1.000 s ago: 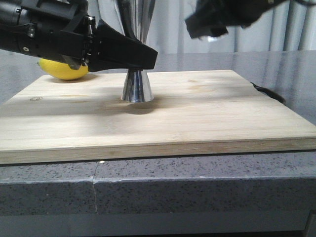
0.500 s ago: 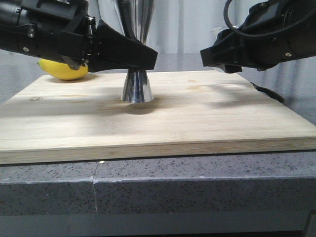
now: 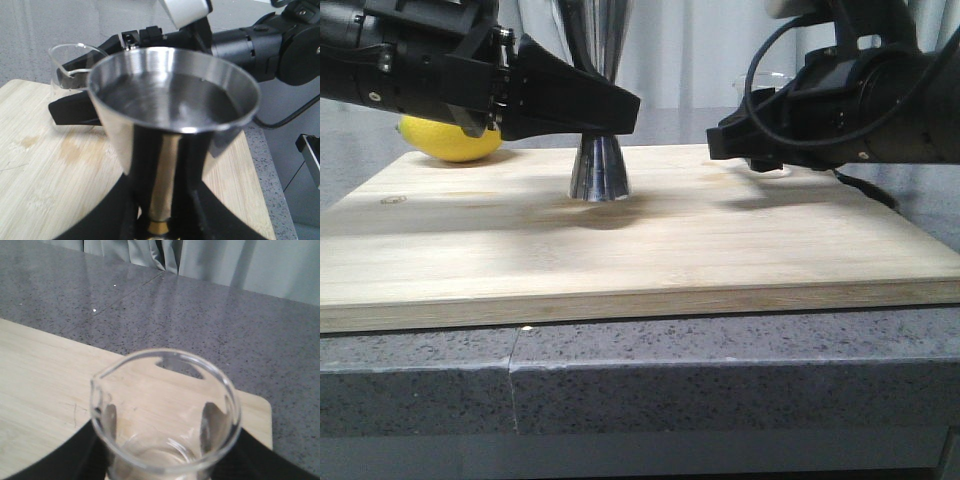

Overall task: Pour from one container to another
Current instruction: 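Lower the empty beaker onto the board with the right gripper and release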

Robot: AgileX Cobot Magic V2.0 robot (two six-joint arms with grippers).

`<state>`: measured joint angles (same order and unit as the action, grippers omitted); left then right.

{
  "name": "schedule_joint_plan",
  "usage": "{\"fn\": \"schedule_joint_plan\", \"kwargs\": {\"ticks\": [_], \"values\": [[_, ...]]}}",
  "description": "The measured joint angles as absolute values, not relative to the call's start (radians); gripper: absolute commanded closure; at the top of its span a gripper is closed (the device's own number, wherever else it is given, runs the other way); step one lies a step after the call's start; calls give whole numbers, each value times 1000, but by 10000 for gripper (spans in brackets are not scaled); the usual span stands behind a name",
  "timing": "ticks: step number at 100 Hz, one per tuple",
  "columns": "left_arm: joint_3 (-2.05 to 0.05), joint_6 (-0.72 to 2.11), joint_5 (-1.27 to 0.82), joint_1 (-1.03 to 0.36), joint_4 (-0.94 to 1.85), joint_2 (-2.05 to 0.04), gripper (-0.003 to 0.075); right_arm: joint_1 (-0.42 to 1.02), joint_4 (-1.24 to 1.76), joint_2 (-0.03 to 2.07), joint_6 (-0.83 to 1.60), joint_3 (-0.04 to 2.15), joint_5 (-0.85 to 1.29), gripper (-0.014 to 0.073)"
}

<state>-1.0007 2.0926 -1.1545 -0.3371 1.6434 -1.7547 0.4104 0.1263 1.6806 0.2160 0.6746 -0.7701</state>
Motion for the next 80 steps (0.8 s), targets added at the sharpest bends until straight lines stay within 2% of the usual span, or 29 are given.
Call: {"fn": "schedule_joint_plan", "kwargs": {"ticks": [80], "values": [[-1001,2093,-1154,-337,1645,-1756,734,418,118,1742,214,785,-659,375]]}}
